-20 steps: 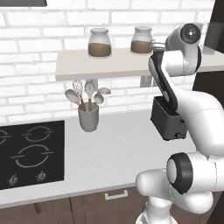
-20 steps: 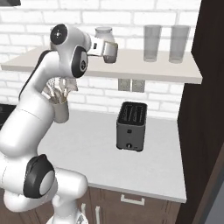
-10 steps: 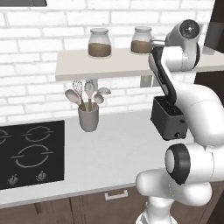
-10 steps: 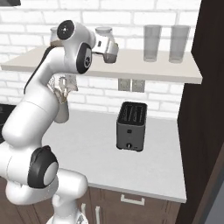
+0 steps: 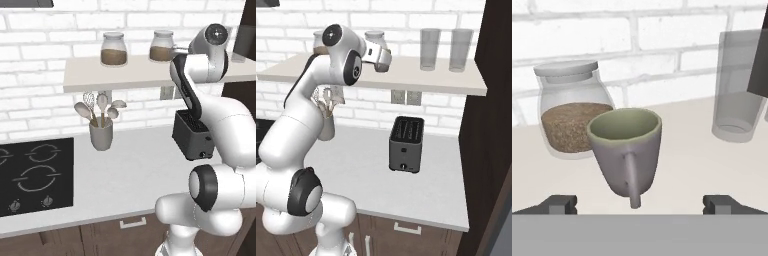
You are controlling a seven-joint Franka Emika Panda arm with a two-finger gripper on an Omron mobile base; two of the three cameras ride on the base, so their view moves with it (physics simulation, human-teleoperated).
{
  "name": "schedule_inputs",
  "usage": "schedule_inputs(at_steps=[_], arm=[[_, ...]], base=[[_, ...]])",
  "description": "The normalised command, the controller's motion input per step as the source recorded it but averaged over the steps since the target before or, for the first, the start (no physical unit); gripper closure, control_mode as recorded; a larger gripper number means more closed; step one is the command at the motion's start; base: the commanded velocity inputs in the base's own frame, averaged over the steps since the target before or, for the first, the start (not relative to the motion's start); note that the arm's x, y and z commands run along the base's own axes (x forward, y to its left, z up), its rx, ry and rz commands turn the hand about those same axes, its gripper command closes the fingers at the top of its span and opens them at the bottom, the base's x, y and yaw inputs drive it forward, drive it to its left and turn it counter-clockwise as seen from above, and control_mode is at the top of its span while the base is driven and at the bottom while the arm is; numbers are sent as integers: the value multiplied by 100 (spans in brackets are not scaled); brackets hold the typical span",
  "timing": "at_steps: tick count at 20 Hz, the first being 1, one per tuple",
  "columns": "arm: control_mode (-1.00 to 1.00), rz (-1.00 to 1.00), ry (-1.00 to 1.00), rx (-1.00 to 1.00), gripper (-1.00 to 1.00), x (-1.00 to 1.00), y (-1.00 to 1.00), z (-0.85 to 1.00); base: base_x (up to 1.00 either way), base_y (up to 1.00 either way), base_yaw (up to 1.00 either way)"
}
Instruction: Gather all objects into one cabinet and sort the glasses and bowls to opposite sides.
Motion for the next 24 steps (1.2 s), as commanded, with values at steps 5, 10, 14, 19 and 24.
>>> schedule_inputs(at_steps=[5,10,14,19,24], arm=[[-100,0,0,0,-100,14,0,0],[-100,0,0,0,-100,33,0,0],[-100,0,0,0,-100,10,-2,-1],[-100,0,0,0,100,0,-12,-18],[-100,0,0,0,100,0,0,-9]], base=[[0,0,0],[0,0,0],[0,0,0],[0,0,0],[0,0,0]])
